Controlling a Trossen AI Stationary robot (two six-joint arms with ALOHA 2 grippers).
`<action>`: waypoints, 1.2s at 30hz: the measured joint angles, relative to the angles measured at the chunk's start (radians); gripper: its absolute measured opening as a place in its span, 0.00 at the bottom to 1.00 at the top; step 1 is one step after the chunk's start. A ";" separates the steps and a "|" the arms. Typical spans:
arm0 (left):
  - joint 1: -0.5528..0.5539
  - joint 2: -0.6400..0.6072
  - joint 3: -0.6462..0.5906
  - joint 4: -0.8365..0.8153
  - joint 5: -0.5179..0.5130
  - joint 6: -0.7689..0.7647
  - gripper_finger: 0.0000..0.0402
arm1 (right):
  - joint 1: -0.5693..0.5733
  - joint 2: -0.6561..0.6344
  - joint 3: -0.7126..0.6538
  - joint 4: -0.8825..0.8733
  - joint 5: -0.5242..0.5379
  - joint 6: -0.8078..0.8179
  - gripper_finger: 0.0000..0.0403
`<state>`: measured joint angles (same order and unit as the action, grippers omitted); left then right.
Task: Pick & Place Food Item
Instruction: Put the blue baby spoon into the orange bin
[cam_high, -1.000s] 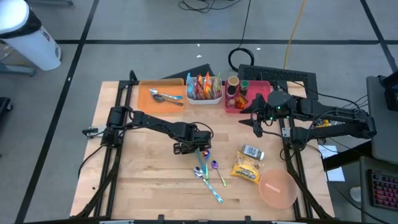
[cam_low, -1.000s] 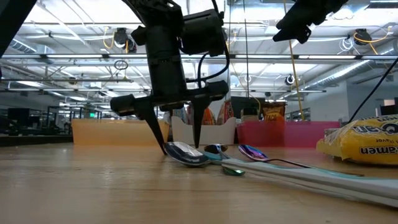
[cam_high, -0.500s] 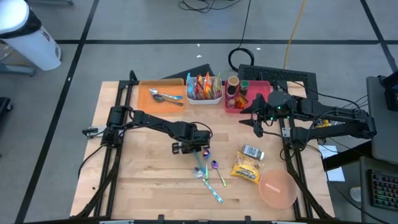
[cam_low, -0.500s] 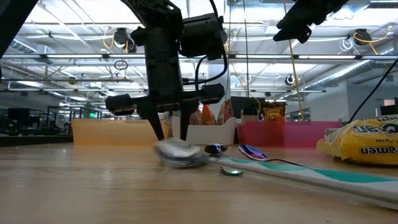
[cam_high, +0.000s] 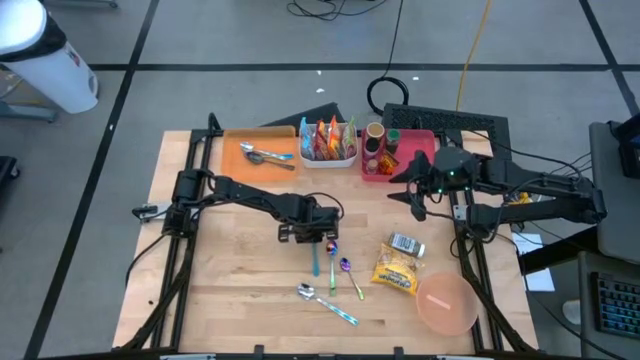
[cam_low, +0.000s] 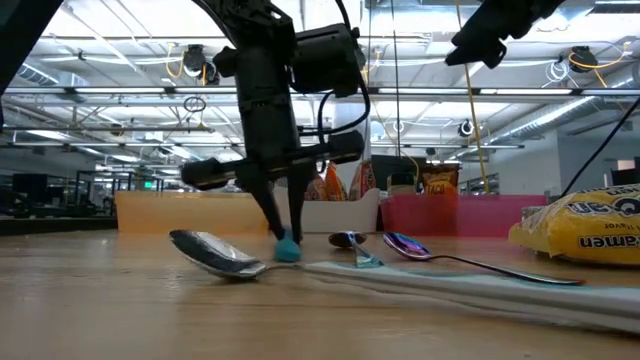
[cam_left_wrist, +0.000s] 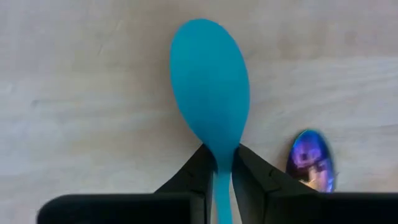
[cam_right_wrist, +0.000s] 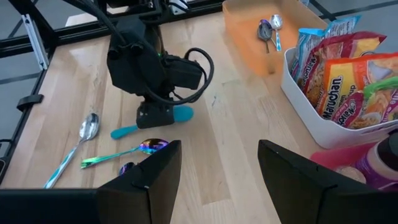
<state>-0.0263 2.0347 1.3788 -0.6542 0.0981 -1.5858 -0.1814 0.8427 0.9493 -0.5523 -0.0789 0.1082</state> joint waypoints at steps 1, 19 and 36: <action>0.003 -0.003 0.000 0.003 -0.007 0.011 0.11 | 0.000 -0.003 0.000 0.001 0.000 -0.001 0.51; 0.072 -0.385 0.000 0.338 -0.394 0.410 0.10 | 0.000 -0.042 0.001 0.120 -0.156 0.100 0.51; 0.071 -0.414 0.001 0.892 -0.284 0.895 0.10 | 0.045 0.009 -0.167 0.577 -0.160 0.315 0.51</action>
<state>0.0446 1.6211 1.3800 0.2382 -0.1857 -0.6911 -0.1360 0.8516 0.7825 0.0249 -0.2389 0.4231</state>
